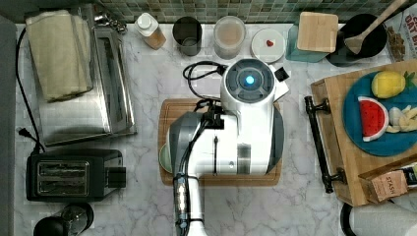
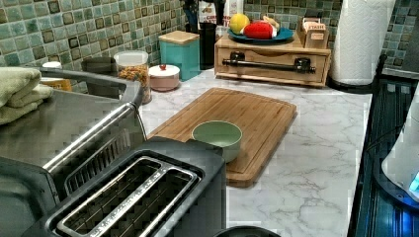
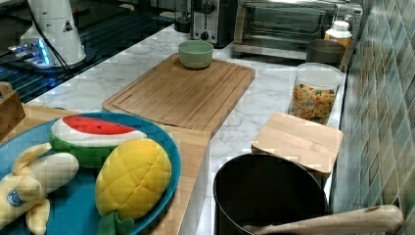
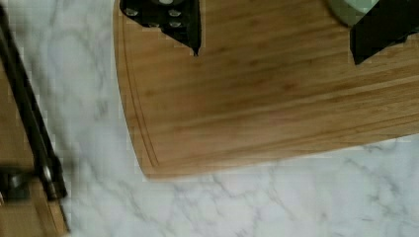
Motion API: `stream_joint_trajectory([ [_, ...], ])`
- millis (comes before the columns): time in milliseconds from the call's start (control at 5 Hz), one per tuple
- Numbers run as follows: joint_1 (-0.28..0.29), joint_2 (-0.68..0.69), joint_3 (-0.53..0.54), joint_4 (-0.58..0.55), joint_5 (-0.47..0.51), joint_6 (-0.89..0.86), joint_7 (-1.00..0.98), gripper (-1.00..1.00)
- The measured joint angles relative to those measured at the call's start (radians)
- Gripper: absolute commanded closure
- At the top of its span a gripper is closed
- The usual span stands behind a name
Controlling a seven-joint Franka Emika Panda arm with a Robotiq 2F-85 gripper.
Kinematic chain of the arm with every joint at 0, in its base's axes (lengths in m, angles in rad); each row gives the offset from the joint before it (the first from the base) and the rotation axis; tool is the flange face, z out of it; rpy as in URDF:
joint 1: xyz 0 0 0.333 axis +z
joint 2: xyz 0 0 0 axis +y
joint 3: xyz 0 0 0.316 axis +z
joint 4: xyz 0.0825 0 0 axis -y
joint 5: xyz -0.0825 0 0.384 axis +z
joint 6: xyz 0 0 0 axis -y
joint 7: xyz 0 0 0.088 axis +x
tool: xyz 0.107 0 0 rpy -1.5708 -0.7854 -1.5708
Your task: Open the drawer.
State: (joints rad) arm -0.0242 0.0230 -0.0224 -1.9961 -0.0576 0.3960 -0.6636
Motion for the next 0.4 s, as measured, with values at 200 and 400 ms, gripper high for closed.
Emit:
stream_joint_trajectory([
  [200,-0.006,-0.022,-0.026,-0.086,0.000,0.087,-0.158,-1.00],
  [400,-0.027,-0.046,-0.045,-0.170,-0.001,0.160,-0.294,-1.00],
])
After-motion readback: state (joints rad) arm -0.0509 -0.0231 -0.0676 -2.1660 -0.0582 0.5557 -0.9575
